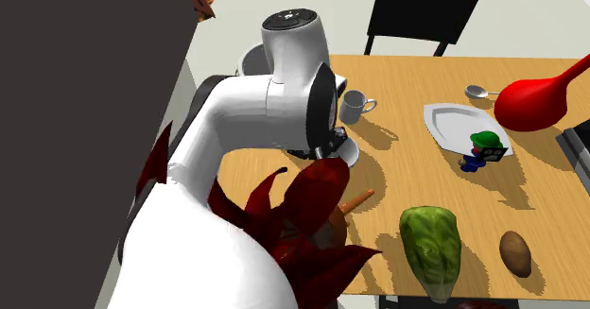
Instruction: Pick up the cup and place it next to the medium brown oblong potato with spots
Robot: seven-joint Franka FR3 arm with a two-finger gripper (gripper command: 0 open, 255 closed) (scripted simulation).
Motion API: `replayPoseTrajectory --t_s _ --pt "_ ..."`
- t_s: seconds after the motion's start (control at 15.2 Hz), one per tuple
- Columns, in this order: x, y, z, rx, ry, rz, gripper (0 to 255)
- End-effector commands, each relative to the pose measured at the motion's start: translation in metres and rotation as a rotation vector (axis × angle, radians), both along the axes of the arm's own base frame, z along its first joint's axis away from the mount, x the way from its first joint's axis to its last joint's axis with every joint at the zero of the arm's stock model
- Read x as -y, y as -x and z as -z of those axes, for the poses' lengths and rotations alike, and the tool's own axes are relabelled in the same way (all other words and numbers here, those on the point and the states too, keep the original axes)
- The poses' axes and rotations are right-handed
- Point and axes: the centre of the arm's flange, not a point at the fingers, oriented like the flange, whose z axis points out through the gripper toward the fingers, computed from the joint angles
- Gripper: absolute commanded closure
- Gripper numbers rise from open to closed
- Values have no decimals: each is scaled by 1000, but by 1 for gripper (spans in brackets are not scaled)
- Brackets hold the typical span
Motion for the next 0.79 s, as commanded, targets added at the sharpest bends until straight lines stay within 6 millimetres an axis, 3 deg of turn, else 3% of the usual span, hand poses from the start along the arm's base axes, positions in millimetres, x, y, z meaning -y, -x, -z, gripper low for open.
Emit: replayPoseTrajectory --t_s 0.0,0.73 --pt "25 12 -1 0 0 -2 255" --pt "157 73 -1 0 0 -2 255"
